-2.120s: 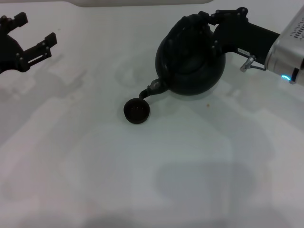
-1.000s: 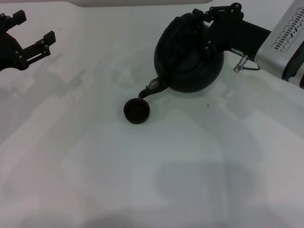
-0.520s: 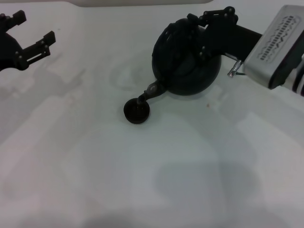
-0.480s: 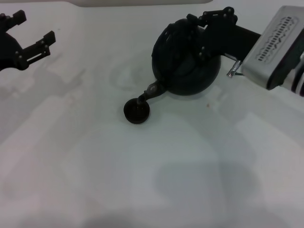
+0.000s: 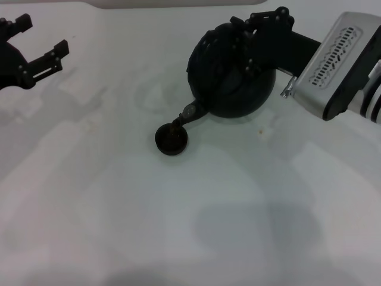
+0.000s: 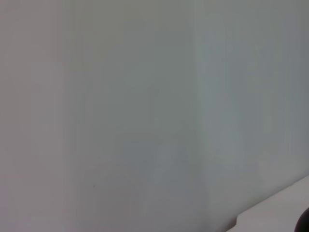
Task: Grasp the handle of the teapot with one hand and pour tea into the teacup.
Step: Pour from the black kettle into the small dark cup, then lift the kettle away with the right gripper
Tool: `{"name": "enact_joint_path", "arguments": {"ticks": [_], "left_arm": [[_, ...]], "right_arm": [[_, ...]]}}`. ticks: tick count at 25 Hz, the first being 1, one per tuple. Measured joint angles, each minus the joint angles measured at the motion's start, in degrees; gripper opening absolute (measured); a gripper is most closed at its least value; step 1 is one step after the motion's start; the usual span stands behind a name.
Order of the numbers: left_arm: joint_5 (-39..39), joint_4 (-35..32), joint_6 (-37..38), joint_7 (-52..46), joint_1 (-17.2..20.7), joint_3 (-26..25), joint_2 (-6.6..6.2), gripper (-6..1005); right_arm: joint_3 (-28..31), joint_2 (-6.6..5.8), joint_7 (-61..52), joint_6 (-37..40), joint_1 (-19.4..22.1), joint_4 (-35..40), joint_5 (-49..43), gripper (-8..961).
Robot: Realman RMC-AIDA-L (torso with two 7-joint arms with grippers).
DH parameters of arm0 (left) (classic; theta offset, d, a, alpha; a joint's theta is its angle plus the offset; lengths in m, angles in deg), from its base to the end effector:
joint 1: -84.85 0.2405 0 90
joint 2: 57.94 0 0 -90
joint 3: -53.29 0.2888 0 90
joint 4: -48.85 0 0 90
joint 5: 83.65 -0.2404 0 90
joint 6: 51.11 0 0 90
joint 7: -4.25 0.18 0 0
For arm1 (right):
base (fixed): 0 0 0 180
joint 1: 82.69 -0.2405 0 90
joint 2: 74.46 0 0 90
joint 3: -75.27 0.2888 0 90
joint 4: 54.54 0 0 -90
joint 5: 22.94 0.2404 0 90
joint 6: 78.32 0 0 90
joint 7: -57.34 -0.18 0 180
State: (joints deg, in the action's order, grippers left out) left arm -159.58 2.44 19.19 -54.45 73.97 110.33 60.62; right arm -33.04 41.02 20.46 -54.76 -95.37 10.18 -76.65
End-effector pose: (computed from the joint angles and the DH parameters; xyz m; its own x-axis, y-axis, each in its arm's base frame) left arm -0.3447 0.3679 0.0141 0.7925 0.0374 0.6087 0.4944 -0.6237 -0.6054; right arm 0.2229 0.4059 -0.1005 0.9638 0.1927 -0.1845 -0.0180 -0.6430 -0.7657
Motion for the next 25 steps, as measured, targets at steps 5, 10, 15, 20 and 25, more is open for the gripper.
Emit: {"name": "enact_joint_path", "arguments": {"ticks": [5,10,15,20,25], "left_arm": [[0.0,0.0,-0.1,0.4,0.0,0.0,0.01,862],[0.0,0.0,-0.6,0.5,-0.3,0.0,0.09,863],[0.0,0.1,-0.7,0.5,-0.3,0.0,0.08,863],[0.0,0.5,-0.7,0.6,-0.4,0.0,0.01,863],[0.1,0.5,-0.9,0.6,-0.4,0.0,-0.04,863]], "right_arm": [[-2.4,0.03,2.9,-4.4,0.6,2.2,0.0,131],[-4.0,0.09,4.4,-7.4,0.6,3.1,0.0,126],[-3.9,0.09,4.4,-7.4,0.6,3.2,0.0,126],[-3.5,0.09,4.5,-7.1,0.6,3.2,0.1,122],[-3.3,0.09,4.5,-7.1,0.6,3.2,0.2,117]]}}
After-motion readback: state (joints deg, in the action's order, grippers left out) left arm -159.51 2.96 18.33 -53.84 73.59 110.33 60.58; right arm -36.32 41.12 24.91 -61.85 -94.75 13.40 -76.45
